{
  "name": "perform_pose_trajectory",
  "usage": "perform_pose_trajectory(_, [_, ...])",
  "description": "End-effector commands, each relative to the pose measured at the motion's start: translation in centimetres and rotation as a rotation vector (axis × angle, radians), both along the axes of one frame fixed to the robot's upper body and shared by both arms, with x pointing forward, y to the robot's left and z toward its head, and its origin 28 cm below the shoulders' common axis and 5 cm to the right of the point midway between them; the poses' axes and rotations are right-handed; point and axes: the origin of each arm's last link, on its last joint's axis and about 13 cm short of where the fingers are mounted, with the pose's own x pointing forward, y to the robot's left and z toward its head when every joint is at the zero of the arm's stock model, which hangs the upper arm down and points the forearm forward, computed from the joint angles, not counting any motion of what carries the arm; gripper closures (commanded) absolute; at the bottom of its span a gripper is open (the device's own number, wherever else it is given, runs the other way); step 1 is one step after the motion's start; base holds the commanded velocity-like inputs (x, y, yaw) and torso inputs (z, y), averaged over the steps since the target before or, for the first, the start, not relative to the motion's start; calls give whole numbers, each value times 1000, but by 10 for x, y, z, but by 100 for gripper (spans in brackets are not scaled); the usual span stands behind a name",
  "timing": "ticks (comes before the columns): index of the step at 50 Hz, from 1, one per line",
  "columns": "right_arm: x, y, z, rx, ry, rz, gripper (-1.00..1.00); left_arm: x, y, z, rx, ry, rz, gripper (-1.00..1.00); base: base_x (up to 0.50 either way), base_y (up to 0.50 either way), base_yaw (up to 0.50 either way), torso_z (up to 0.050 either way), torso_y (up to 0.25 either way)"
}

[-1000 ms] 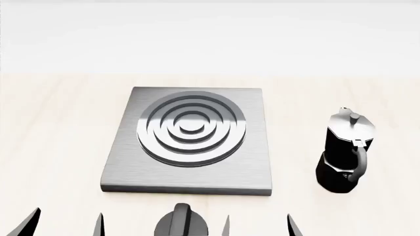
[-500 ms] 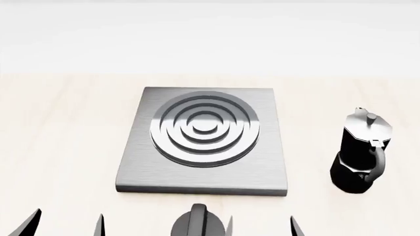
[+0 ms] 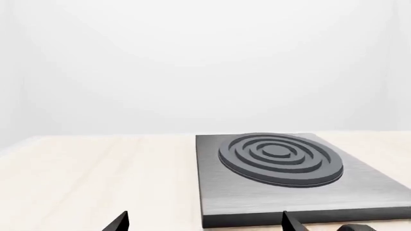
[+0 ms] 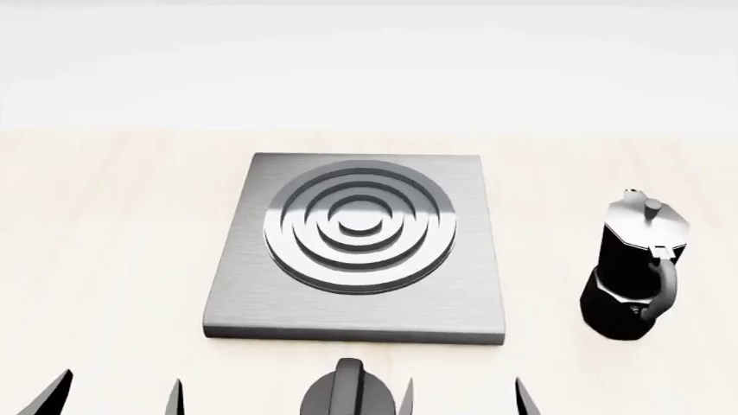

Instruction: Put the moka pot on the stove.

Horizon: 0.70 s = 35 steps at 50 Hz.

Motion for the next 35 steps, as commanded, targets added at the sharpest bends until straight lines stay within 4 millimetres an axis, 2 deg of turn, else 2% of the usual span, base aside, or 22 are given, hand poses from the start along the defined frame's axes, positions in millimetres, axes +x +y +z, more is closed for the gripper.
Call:
perform_pose_trajectory(1, [4,-1,1,-22,4,-1,-100,-2,0,1,-1,2,-3,-100,0,0,0,0,0])
perform_pose_trajectory(12, [4,2,-1,-48,13,7,-100,-3,0,0,-9,0,-9,-100,0,0,0,0,0])
perform_pose_trajectory(14, [44,-46,31,-40,47,3,-100,-3,0,0,-10,-1,-11,-100,0,0,0,0,0])
perform_pose_trajectory(15, [49,-51,42,-46,56,-11,-100,-4,0,1,-11,-2,-10,-100,0,0,0,0,0])
perform_pose_trajectory(21, [65,-61,49,-89,46,-6,-100,-5,0,5,-13,-3,-8,-100,0,0,0,0,0])
perform_pose_trajectory(29, [74,-67,59,-119,16,-14,-100,-5,-1,-1,-15,-4,-8,-100,0,0,0,0,0])
perform_pose_trajectory(35, [78,-72,64,-153,10,-29,-100,-8,-1,12,-13,-8,-7,-100,0,0,0,0,0])
